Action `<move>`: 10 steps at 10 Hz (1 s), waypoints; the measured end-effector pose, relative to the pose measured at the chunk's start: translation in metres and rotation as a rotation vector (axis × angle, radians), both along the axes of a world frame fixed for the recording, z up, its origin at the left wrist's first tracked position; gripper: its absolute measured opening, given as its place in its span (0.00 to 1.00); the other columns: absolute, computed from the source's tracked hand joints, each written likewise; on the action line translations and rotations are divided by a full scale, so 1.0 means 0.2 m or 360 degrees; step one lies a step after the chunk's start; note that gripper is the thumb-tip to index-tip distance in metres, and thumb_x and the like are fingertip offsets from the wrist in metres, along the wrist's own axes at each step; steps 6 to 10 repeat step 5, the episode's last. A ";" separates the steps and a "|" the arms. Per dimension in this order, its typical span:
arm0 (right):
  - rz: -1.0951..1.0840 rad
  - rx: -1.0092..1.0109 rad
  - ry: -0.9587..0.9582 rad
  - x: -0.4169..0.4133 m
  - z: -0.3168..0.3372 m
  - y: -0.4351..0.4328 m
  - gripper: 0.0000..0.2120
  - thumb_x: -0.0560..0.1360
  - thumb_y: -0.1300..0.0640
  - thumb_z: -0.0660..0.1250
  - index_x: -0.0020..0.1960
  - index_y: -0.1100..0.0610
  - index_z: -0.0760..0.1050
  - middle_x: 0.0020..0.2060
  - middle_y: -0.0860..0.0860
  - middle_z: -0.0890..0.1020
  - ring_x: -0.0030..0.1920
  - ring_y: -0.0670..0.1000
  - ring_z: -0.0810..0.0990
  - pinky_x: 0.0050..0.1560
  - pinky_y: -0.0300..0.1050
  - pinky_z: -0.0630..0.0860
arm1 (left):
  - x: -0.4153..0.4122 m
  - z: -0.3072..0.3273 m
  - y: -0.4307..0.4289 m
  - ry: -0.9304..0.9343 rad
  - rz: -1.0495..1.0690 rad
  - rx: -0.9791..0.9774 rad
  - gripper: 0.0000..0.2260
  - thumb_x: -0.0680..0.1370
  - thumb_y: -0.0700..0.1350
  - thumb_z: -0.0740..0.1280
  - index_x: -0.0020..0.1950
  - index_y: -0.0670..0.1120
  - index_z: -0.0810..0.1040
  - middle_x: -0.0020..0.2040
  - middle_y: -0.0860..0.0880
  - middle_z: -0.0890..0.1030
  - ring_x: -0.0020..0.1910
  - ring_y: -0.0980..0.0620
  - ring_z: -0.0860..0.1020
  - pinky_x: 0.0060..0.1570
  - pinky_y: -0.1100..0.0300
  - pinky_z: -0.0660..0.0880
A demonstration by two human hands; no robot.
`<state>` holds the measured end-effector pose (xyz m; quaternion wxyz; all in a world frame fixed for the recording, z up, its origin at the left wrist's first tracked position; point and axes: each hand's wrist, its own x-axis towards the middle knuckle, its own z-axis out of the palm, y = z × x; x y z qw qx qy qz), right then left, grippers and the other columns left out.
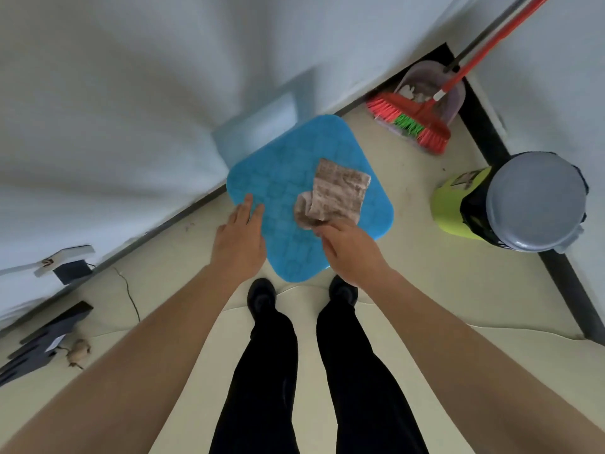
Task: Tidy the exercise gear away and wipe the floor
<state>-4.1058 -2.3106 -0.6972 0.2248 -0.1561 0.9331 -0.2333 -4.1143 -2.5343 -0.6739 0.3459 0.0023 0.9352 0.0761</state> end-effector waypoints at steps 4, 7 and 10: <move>-0.0096 0.0369 -0.0503 -0.28 0.08 -0.03 0.22 0.79 0.53 0.61 0.73 0.52 0.66 0.68 0.55 0.69 0.61 0.60 0.75 0.51 0.52 0.75 | -0.06 -0.01 -0.03 -0.0295 -0.0092 -0.0018 0.26 0.82 0.46 0.54 0.80 0.52 0.51 0.81 0.51 0.43 0.79 0.48 0.48 0.70 0.41 0.61; 0.0092 0.0486 -0.0555 -0.29 0.21 -0.01 0.19 0.81 0.52 0.58 0.72 0.48 0.69 0.67 0.51 0.73 0.63 0.58 0.75 0.55 0.54 0.76 | -0.09 0.09 -0.04 -0.0047 -0.0123 -0.0076 0.24 0.82 0.49 0.52 0.79 0.48 0.56 0.80 0.47 0.54 0.77 0.46 0.56 0.71 0.43 0.60; 0.0092 0.0486 -0.0555 -0.29 0.21 -0.01 0.19 0.81 0.52 0.58 0.72 0.48 0.69 0.67 0.51 0.73 0.63 0.58 0.75 0.55 0.54 0.76 | -0.09 0.09 -0.04 -0.0047 -0.0123 -0.0076 0.24 0.82 0.49 0.52 0.79 0.48 0.56 0.80 0.47 0.54 0.77 0.46 0.56 0.71 0.43 0.60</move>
